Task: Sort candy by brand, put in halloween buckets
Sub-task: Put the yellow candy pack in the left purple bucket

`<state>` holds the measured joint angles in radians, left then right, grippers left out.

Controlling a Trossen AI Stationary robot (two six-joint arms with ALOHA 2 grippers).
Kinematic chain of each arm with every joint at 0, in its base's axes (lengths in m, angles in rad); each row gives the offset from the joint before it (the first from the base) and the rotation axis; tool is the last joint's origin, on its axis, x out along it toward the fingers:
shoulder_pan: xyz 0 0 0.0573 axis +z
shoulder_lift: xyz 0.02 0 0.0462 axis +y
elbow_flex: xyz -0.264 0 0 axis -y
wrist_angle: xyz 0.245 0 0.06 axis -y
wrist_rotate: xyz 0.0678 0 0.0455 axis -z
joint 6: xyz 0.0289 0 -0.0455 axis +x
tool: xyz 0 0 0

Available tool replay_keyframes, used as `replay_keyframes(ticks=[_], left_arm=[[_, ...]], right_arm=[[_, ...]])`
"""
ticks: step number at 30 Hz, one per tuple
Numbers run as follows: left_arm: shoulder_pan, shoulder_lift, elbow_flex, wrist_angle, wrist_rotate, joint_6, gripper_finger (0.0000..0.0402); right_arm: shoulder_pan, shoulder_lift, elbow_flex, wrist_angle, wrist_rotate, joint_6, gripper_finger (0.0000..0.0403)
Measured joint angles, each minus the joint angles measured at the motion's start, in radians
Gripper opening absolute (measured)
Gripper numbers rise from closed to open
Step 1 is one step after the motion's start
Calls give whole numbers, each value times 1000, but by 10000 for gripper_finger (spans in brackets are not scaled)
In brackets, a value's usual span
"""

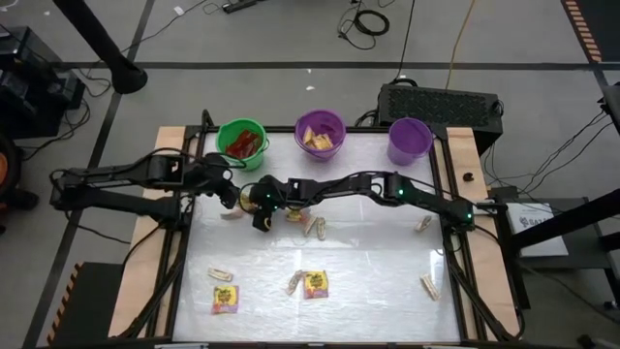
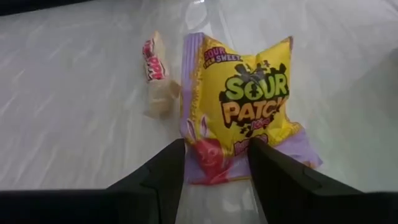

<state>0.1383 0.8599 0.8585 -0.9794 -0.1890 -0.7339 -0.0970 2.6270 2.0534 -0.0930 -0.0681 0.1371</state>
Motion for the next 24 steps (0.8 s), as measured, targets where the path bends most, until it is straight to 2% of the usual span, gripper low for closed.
replay_keyframes(ticks=[3,5,11,18,24], left_arm=[[0,25,0,-9,2,19,180],[0,37,0,-12,3,35,180],[0,41,0,-10,-26,44,180],[-1,39,0,-10,-62,86,180],[-1,39,0,-7,-118,88,180]], right_arm=[[8,-3,3,-74,22,-1,160],[12,-14,3,-128,25,2,136],[34,-49,-2,-233,15,17,17],[39,-157,-14,-327,8,29,3],[-3,-334,-6,-494,30,-50,1]])
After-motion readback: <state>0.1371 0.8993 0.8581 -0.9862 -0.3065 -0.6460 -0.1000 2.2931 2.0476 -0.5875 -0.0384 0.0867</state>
